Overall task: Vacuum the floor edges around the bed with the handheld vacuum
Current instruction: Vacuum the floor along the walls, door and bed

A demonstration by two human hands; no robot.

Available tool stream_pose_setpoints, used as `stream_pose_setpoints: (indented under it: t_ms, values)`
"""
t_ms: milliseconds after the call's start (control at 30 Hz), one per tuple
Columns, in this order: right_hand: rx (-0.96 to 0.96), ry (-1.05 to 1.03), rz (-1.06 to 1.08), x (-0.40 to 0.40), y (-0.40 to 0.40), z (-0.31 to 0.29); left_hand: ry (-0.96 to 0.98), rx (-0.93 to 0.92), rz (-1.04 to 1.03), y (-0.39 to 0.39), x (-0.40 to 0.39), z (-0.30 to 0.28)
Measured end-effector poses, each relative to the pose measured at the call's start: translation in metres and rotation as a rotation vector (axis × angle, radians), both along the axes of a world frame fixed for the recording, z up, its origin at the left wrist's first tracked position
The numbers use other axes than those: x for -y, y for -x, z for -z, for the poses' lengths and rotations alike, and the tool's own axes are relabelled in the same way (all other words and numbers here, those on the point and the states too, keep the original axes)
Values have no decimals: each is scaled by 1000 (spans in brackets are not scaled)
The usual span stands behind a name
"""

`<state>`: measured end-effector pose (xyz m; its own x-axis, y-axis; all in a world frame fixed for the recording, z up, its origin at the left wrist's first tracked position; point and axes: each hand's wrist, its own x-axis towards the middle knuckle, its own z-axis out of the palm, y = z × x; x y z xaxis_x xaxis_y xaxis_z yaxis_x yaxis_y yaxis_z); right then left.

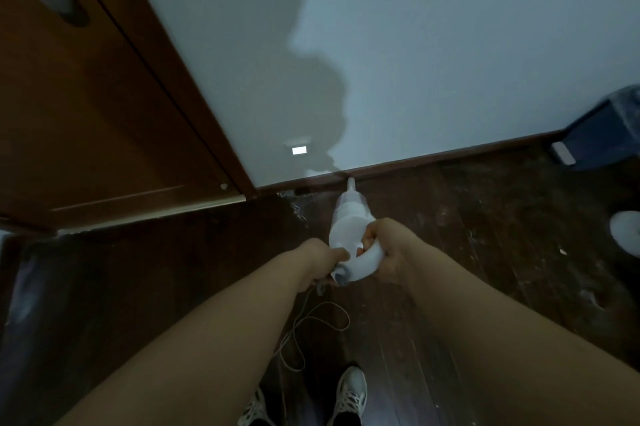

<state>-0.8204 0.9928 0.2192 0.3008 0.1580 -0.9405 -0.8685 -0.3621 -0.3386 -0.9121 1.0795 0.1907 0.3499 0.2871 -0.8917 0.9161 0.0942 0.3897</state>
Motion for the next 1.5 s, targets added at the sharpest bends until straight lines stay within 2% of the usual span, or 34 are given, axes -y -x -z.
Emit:
stream_pose_setpoints:
  t_ms: [400, 800, 1500]
  values:
    - [-29, -45, -62, -61, 63, -8, -4, -26, -67, 66, -62, -8]
    - [-52, -43, -83, -121, 131, -12, -30, -23, -50, 138, -119, -12]
    - [-27, -43, -177, -178, 210, -25, -29, -7, -87, 225, -169, -18]
